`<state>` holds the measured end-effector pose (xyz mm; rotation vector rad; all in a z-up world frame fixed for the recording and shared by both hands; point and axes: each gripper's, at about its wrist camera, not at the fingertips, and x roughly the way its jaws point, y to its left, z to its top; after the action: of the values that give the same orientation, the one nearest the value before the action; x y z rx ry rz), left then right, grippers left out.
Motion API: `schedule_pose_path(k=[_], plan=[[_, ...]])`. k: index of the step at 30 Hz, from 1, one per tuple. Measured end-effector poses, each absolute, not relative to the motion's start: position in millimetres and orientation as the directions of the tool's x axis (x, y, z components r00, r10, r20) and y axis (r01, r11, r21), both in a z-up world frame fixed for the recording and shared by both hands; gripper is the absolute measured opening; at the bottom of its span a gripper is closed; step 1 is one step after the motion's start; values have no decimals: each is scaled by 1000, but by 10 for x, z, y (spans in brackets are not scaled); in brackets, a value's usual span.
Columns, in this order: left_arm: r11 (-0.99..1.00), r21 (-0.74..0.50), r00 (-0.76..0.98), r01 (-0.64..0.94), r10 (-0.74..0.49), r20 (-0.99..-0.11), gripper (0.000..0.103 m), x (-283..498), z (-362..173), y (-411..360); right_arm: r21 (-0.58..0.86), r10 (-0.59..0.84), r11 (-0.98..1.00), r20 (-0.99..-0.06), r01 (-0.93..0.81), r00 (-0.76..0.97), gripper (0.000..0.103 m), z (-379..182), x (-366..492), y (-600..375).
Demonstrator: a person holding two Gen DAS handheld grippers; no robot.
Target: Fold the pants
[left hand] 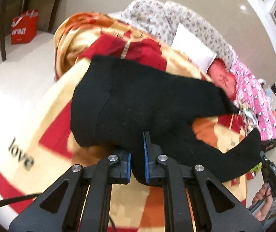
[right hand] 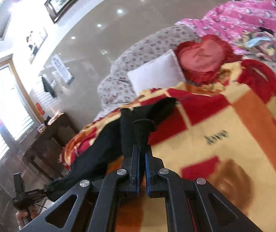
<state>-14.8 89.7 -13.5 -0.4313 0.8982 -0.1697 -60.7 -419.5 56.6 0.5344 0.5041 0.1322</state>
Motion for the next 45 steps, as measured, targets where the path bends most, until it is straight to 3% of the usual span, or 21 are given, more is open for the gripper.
schedule_pose_path(k=[4,7,11,13,15,19,21,24,25,29,35,40,43,45], plan=[[933,-359,552,-31,-283,-784,13,-242,-427,829,493,184,854,-583,165,791,4,210,-826,-4467],[951,-307,531,-45,-237,-813,18,-298,-503,835,387,50,860,-712,332,700,8,-36,-800,-4599],[959,-275,541,-71,-195,-818,25,-444,-433,983,251,-87,885,-739,393,668,9,72,-815,-4590],[968,-236,558,-89,-148,-817,25,-521,-346,1035,249,-61,906,-723,343,688,11,185,-796,-4480],[976,-191,580,-102,-98,-809,25,-533,-266,1067,289,48,930,-709,228,704,13,249,-693,-4250],[975,-191,599,-113,-86,-796,25,-478,-218,1078,403,312,915,-674,-20,670,28,209,-416,-3642],[974,-189,594,-122,-81,-800,25,-432,-233,1076,426,407,896,-676,-125,614,30,144,-252,-3244],[968,-200,589,-151,-74,-804,26,-378,-253,1148,390,467,884,-703,-257,536,30,80,-87,-2633],[965,-204,588,-164,-71,-806,30,-361,-261,1199,384,490,872,-703,-305,516,30,82,-73,-2446],[953,-210,594,-217,-42,-804,31,-311,-255,1395,355,614,752,-682,-555,397,40,143,-102,-1579],[950,-206,588,-233,-32,-808,36,-155,-329,1528,210,631,603,-715,-769,300,42,113,-274,-582],[946,-229,568,-231,-60,-821,36,-11,-416,1580,114,561,593,-769,-797,308,41,-146,-107,-93],[949,-222,579,-225,-53,-814,36,4,-362,1604,146,584,580,-761,-801,284,13,-240,59,-21],[950,-221,596,-219,-49,-802,36,-18,-297,1624,290,639,597,-735,-748,226,10,-210,299,-102]])
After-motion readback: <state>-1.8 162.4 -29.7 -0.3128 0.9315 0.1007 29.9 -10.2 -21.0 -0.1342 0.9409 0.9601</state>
